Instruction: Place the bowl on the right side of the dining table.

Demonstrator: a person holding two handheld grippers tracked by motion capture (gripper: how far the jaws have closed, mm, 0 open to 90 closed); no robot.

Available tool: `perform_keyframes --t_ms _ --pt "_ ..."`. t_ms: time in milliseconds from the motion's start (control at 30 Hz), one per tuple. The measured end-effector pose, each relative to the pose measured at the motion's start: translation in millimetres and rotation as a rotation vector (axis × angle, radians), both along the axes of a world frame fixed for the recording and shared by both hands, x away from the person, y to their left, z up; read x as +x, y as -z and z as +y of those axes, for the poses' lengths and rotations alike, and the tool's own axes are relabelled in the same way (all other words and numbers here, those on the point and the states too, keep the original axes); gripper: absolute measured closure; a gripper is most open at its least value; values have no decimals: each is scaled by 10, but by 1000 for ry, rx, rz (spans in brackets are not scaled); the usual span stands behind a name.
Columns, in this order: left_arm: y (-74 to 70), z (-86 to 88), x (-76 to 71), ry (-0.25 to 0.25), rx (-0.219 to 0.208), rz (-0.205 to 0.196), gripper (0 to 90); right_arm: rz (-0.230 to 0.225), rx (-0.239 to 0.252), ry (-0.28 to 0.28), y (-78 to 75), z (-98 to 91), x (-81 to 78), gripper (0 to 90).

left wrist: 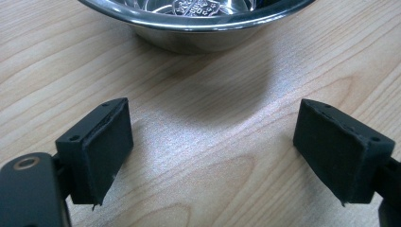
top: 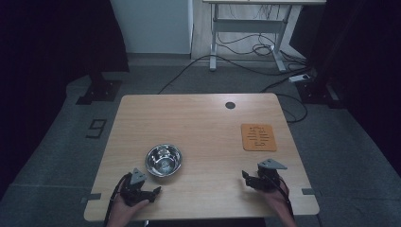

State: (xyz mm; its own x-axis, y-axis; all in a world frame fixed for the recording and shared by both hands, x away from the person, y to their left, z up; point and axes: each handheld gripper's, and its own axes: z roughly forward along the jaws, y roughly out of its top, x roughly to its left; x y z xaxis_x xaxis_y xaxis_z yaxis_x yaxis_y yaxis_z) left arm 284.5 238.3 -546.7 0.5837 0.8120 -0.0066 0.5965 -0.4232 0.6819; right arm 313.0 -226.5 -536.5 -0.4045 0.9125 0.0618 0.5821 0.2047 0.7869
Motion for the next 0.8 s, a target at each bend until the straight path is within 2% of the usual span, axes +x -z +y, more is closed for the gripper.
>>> perform_keyframes --t_ms 367,467,700,800 --pt "0 0 0 -1 0 0 124 -35 34 -39 -174 95 -12 253" --pt "0 0 0 -1 0 0 124 -36 42 -37 -192 98 -1 256" --pt "0 -1 1 -3 0 0 124 -52 100 -18 -284 79 8 272" --pt "0 -2 1 -3 0 0 124 -54 100 -16 -306 83 9 273"
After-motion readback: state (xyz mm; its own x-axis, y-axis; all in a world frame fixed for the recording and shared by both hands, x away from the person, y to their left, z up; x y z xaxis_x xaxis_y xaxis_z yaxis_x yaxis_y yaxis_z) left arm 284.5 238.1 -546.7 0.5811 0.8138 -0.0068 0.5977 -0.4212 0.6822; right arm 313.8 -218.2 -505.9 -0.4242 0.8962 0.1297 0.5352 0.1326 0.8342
